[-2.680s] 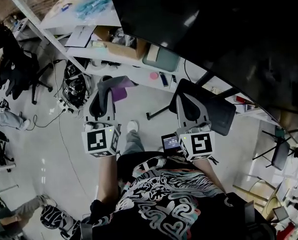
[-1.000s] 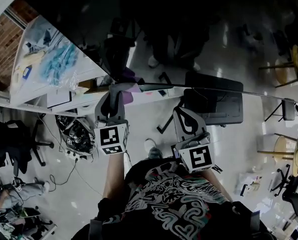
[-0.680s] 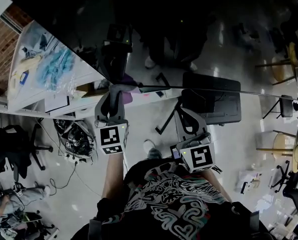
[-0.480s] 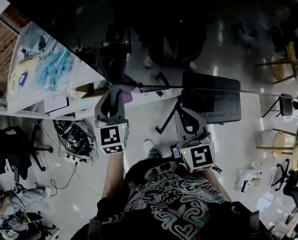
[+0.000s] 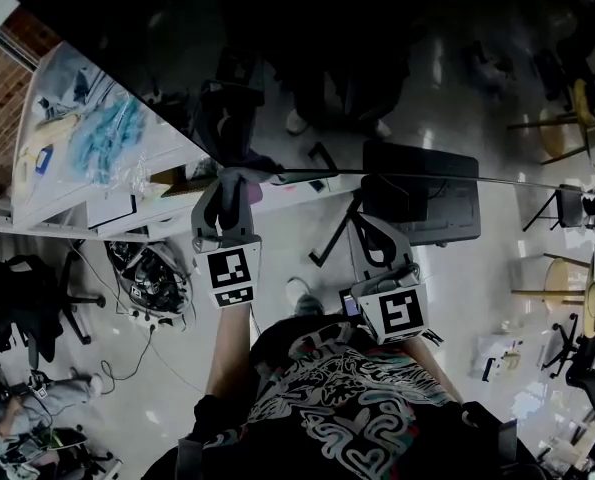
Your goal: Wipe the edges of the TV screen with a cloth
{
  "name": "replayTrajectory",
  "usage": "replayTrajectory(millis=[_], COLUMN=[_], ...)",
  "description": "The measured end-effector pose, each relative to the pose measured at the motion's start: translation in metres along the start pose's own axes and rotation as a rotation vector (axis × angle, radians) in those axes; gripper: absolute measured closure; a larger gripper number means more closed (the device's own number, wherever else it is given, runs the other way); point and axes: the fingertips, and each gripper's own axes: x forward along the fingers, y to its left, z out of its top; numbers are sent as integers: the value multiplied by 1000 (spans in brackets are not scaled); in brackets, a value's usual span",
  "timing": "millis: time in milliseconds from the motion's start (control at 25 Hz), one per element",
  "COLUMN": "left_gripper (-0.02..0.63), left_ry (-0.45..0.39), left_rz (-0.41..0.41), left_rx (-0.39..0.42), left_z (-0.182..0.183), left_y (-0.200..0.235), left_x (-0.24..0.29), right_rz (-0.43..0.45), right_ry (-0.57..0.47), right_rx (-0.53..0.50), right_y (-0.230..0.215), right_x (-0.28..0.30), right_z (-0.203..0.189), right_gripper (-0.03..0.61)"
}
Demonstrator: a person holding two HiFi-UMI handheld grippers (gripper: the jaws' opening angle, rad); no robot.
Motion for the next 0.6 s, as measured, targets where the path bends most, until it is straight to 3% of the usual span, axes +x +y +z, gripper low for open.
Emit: replayTrajectory(millis=[200,320,600], left_gripper=[515,515,515], left_ry=[9,7,8], left_rz=[3,6,6], left_rx=[8,17,24], left_z=[2,3,5], left_y=[-2,-4,-8], left_x=[-3,-3,-5], right_rz=[-6,-6,-11], right_ry=[-32,19,24], right_rx=[1,-5,1], right_y=[-1,-2,-5], right_x=[-2,-6,-12], right_z=[7,-3,-6], right_gripper=[548,548,548])
